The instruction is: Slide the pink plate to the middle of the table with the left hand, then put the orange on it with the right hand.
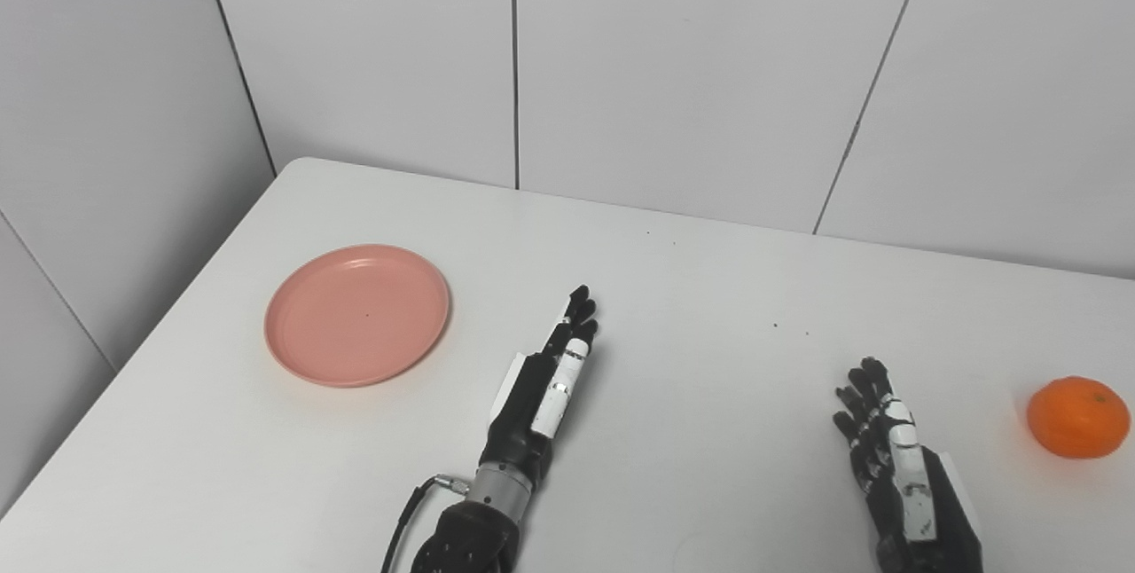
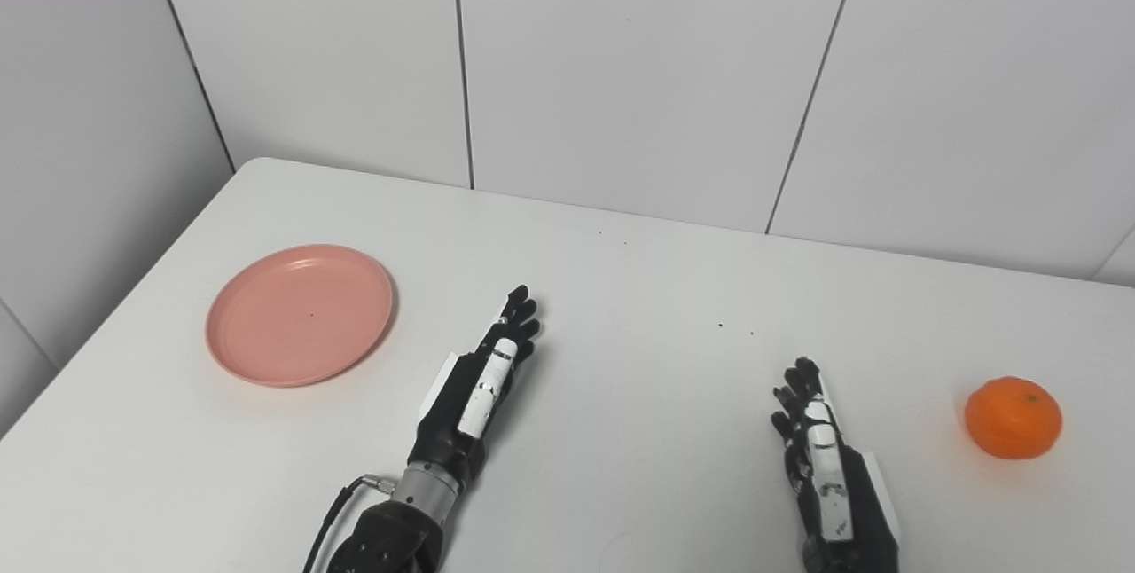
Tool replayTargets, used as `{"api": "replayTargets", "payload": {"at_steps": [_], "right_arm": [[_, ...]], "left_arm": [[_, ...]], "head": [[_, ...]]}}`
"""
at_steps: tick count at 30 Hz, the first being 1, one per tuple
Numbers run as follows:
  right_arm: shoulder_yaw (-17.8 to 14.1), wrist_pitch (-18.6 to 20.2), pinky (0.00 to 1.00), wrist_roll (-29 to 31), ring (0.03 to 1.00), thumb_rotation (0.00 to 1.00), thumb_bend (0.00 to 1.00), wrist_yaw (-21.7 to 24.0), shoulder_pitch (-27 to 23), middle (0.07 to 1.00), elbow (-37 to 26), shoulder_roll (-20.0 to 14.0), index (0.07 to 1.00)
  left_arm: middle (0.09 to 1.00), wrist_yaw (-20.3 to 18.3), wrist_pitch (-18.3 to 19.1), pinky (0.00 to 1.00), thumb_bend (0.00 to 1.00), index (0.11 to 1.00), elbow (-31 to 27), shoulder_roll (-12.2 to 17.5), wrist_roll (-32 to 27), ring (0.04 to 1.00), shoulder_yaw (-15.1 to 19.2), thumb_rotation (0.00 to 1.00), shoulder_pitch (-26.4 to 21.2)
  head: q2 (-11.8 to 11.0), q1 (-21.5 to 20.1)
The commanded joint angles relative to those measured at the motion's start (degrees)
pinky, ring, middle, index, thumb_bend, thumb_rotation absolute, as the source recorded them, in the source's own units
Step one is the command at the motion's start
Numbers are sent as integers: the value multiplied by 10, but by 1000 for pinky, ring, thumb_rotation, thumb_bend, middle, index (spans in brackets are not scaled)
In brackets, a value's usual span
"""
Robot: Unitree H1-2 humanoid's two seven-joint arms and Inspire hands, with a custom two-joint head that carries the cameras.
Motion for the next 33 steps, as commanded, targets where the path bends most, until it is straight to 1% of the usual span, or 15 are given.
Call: {"api": "replayTargets", "payload": {"at_steps": [1,4,7,11,14,19,21,26,29,33], "right_arm": [[2,-37,1000,-6,1000,1000,321,2,-10,1000,-10,3,1000],[4,-42,1000,-14,1000,1000,325,-1,-9,1000,-8,6,1000],[3,-36,1000,-10,1000,1000,327,0,-8,1000,-9,8,1000],[0,-33,1000,2,1000,1000,293,4,-8,1000,-8,8,1000],[2,-37,1000,-7,1000,1000,294,2,-8,1000,-8,5,1000],[3,-34,1000,-13,1000,1000,283,1,-8,1000,-9,4,1000],[2,-30,1000,-14,1000,1000,282,-2,-8,1000,-11,6,1000],[1,-26,1000,-6,1000,1000,294,-1,-11,1000,-8,7,1000],[0,-27,1000,-4,1000,1000,301,0,-11,1000,-7,7,1000],[0,-32,1000,-1,1000,1000,295,2,-13,1000,-2,6,1000]], "left_arm": [[995,-14,9,977,333,995,-12,-1,-1,981,-7,1000,-11],[997,-18,6,982,333,998,-15,3,-6,984,-5,1000,-12],[1000,-22,0,989,330,1000,-19,7,-11,986,-3,1000,-14],[998,-22,-6,975,341,993,-31,11,-3,985,-3,1000,-15],[999,-25,-2,977,358,992,-49,12,-8,985,-1,1000,-16],[1000,-32,17,991,386,991,-86,18,-13,988,3,1000,-21],[1000,-35,30,995,414,998,-107,23,-16,993,6,1000,-26],[1000,-42,54,1000,443,1000,-141,35,-17,995,15,1000,-37],[999,-43,69,986,428,992,-161,41,-24,985,25,1000,-45],[993,-46,93,980,435,988,-171,53,-29,978,40,1000,-58]], "head": [[-4,-5],[-9,-8],[-10,4],[-9,11],[-9,13],[-10,21],[-9,22],[-11,23],[-13,26],[-13,29]]}}
